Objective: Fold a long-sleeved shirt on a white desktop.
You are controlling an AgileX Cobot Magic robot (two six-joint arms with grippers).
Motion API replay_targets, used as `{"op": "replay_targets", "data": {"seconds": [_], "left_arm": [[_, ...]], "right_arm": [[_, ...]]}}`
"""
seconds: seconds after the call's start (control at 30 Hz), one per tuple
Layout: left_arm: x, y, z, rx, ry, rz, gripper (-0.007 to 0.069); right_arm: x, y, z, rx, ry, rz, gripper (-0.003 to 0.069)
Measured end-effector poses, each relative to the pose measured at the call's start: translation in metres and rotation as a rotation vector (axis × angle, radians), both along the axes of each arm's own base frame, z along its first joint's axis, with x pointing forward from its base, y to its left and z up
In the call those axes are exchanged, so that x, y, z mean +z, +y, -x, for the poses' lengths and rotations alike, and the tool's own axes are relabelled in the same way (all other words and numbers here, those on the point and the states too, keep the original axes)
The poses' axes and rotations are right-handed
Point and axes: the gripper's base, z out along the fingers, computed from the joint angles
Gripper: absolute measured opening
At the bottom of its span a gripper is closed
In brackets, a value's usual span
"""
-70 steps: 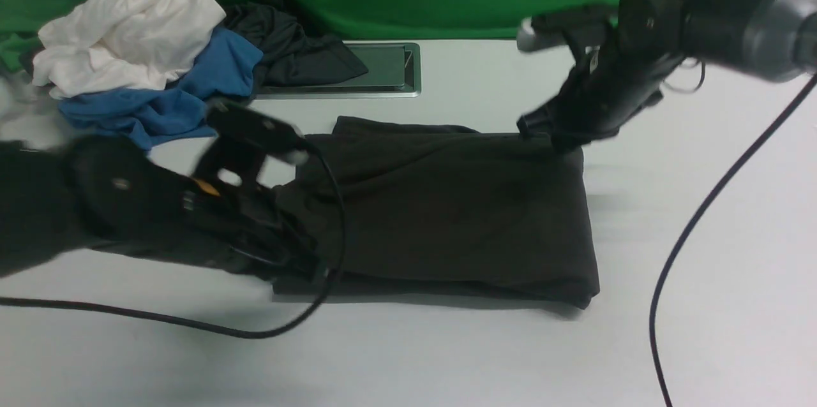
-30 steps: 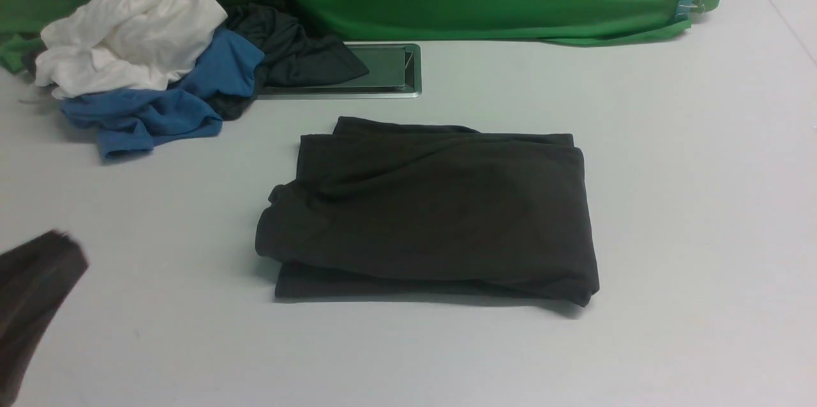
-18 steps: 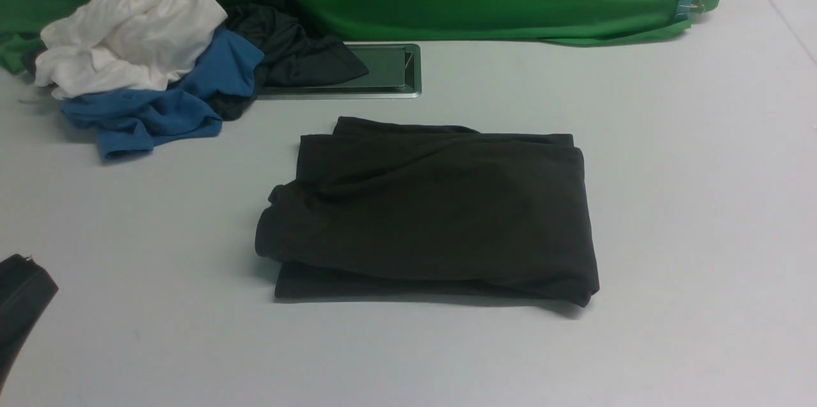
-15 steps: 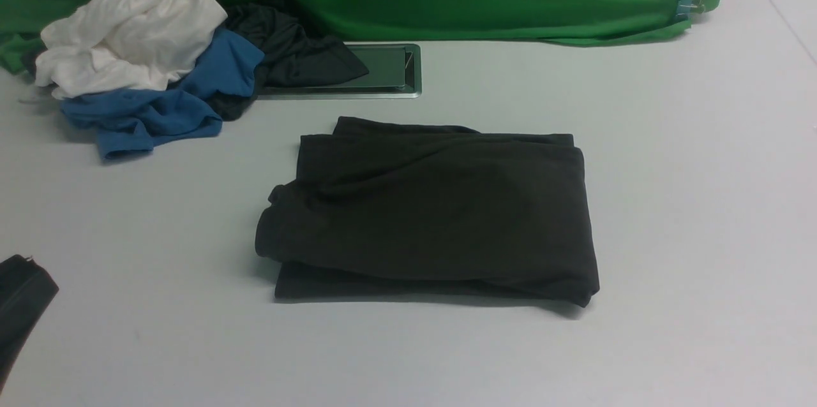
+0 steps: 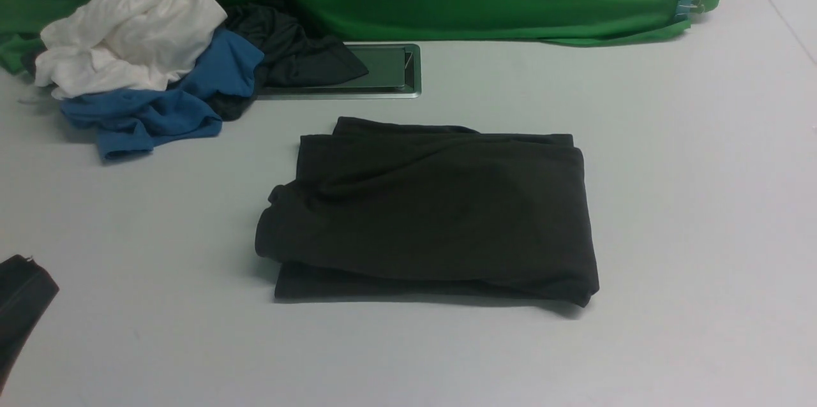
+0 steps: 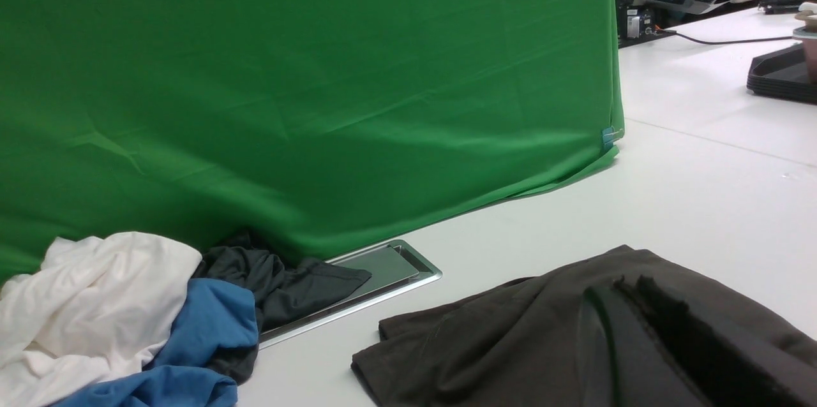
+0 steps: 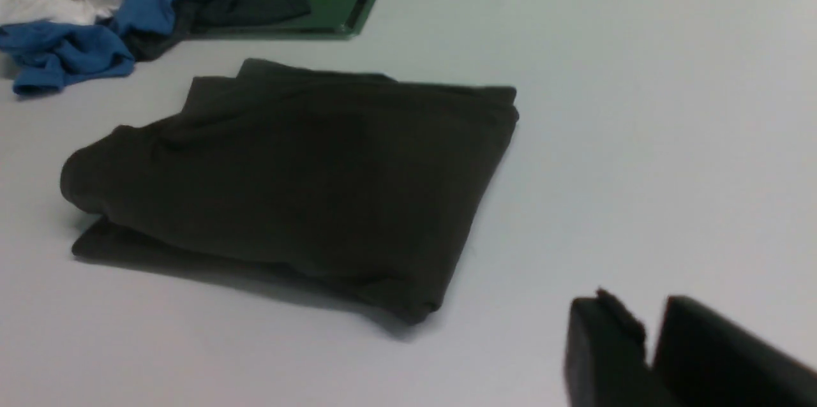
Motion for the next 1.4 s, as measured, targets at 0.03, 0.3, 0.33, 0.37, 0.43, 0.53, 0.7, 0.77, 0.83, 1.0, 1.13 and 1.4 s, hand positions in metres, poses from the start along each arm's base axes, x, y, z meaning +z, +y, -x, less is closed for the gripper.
{"op": "replay_targets", "data": {"seconds": [0.03,0.3,0.33,0.37,0.43,0.53,0.7,0.77,0.83,1.0,1.13,1.4], "left_arm": [[0.000,0.000,0.000,0.000,0.000,0.000,0.0019],[0.000,0.000,0.000,0.000,0.000,0.000,0.0019],[0.000,0.000,0.000,0.000,0.000,0.000,0.0019],[0.000,0.000,0.000,0.000,0.000,0.000,0.0019],[0.000,0.000,0.000,0.000,0.000,0.000,0.0019],[0.000,0.000,0.000,0.000,0.001,-0.001,0.0019],[0.000,0.000,0.000,0.000,0.000,0.000,0.0019],[0.000,0.000,0.000,0.000,0.000,0.000,0.0019],[0.000,0.000,0.000,0.000,0.000,0.000,0.0019],[0.000,0.000,0.000,0.000,0.000,0.000,0.0019],[0.000,0.000,0.000,0.000,0.000,0.000,0.0019],[0.000,0.000,0.000,0.000,0.001,0.000,0.0019]], "right_arm": [[-0.005,-0.002,0.000,-0.008,-0.035,0.023,0.0062],[-0.076,-0.009,0.006,-0.077,-0.197,0.076,0.0029],[-0.085,-0.009,0.008,-0.079,-0.217,0.073,0.0029],[-0.091,-0.009,0.008,-0.080,-0.217,0.073,0.0029],[-0.098,-0.009,0.009,-0.081,-0.219,0.069,0.0029],[-0.097,-0.009,0.008,-0.082,-0.240,0.065,0.0029],[-0.097,-0.009,0.008,-0.084,-0.249,0.063,0.0029],[-0.096,-0.009,0.008,-0.084,-0.251,0.063,0.0031],[-0.096,-0.009,0.008,-0.084,-0.255,0.062,0.0033],[-0.096,-0.009,0.008,-0.084,-0.256,0.062,0.0034],[-0.096,-0.009,0.008,-0.084,-0.256,0.062,0.0038],[-0.096,-0.009,0.008,-0.084,-0.256,0.062,0.0050]]}}
